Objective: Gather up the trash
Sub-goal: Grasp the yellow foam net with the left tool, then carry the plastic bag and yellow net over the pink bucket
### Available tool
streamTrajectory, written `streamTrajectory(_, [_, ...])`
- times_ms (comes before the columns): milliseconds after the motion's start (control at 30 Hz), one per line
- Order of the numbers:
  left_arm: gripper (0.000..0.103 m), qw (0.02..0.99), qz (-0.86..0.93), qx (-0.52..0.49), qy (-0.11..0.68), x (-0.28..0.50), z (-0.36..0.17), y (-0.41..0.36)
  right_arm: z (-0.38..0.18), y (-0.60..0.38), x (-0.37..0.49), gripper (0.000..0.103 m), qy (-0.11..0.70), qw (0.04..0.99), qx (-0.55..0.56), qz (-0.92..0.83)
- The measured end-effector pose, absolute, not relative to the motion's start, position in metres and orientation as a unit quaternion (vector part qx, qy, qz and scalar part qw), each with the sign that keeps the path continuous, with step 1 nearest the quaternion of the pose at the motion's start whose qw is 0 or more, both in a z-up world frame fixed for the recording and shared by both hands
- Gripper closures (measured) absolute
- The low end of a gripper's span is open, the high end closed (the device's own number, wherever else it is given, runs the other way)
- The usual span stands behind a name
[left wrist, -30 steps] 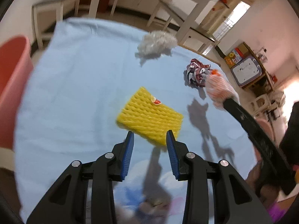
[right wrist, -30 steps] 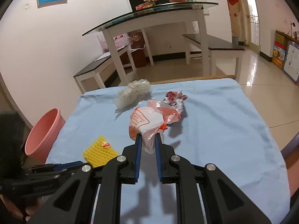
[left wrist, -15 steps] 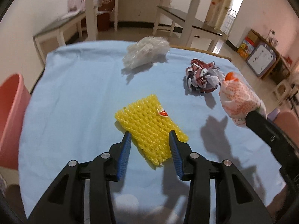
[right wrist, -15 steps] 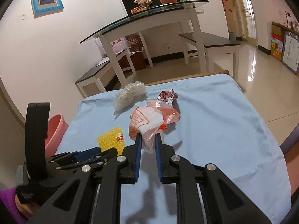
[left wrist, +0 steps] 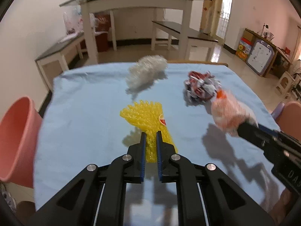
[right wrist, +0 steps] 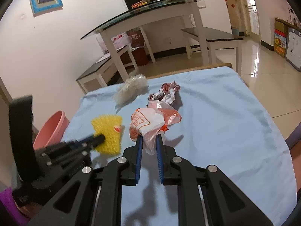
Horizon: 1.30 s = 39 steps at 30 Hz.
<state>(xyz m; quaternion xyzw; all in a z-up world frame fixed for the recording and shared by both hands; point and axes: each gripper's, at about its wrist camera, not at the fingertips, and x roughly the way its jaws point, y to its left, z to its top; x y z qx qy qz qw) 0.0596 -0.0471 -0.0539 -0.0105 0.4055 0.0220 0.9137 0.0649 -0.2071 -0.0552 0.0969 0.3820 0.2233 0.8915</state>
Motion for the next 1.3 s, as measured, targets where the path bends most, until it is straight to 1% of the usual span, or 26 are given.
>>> streamTrajectory(133, [0.093, 0.918, 0.046, -0.002, 0.394, 0.056, -0.052, -0.036, -0.06, -0.2, 0.06, 0.089, 0.387, 0.89, 0.081, 0.228])
streamTrajectory(600, [0.093, 0.918, 0.081, -0.035, 0.386, 0.043, -0.04, 0.0, -0.058, -0.181, 0.05, 0.089, 0.381, 0.892, 0.047, 0.237])
streamTrajectory(1033, [0.093, 0.919, 0.107, -0.061, 0.375, 0.023, -0.035, 0.031, -0.046, -0.15, 0.042, 0.089, 0.374, 0.889, 0.014, 0.264])
streamTrajectory(1300, [0.093, 0.923, 0.129, -0.073, 0.354, 0.007, -0.025, 0.056, -0.034, -0.124, 0.038, 0.089, 0.358, 0.889, -0.006, 0.285])
